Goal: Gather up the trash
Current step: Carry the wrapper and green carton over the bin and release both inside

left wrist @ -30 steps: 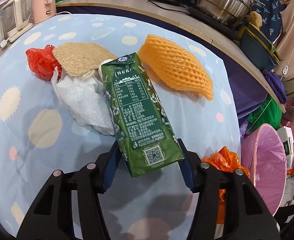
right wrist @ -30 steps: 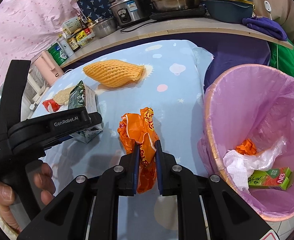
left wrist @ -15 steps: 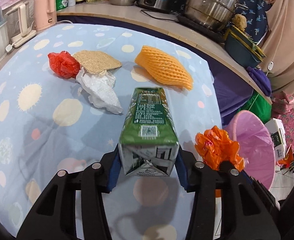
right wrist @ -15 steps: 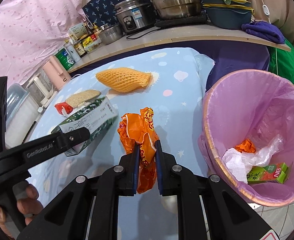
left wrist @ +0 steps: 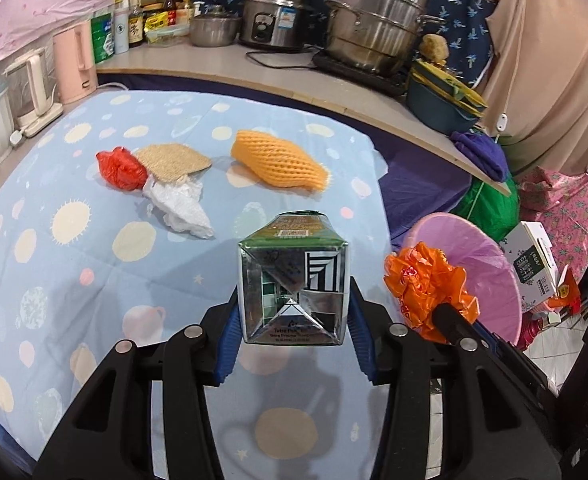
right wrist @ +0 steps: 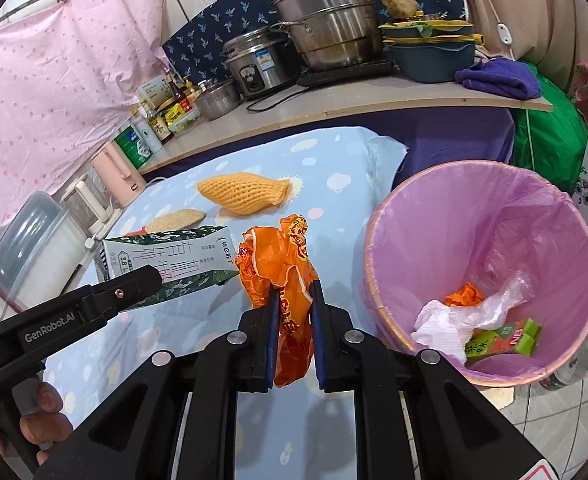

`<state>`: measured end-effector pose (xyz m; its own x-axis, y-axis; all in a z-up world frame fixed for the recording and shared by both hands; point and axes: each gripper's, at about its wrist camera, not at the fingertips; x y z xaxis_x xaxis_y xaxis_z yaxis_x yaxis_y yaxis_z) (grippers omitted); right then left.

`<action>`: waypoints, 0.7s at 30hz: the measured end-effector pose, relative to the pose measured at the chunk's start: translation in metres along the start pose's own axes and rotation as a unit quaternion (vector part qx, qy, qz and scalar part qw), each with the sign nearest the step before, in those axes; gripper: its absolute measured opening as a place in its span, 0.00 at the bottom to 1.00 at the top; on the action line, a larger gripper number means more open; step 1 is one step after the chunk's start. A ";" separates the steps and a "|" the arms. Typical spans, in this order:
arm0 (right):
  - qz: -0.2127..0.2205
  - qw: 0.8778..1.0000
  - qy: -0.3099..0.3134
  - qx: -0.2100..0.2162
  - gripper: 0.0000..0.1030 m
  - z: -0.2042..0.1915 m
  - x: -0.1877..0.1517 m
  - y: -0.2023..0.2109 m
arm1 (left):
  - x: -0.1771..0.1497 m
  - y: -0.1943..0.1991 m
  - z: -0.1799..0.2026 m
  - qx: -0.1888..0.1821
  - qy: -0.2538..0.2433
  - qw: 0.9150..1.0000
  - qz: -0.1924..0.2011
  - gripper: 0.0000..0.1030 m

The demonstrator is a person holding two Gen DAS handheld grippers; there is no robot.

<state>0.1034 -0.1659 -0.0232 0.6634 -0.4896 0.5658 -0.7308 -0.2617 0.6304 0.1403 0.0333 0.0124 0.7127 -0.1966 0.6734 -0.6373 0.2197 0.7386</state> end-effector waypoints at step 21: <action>0.089 0.990 -0.087 -0.071 0.13 0.095 0.039 0.060 | 0.047 0.011 0.126 -0.079 -0.116 0.989 0.053 0.44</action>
<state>0.0706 -0.2798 -0.0140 0.4793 -0.6570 0.5819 -0.7952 -0.0446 0.6047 0.1299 -0.0942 0.0561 0.5460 -0.3744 0.7495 -0.6382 0.3937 0.6616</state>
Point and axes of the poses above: each gripper's, at about its wrist camera, not at the fingertips, and y roughly against the way its jaws point, z to its right, x to its top, and after that the axes turned 15 degrees about -y, right-handed
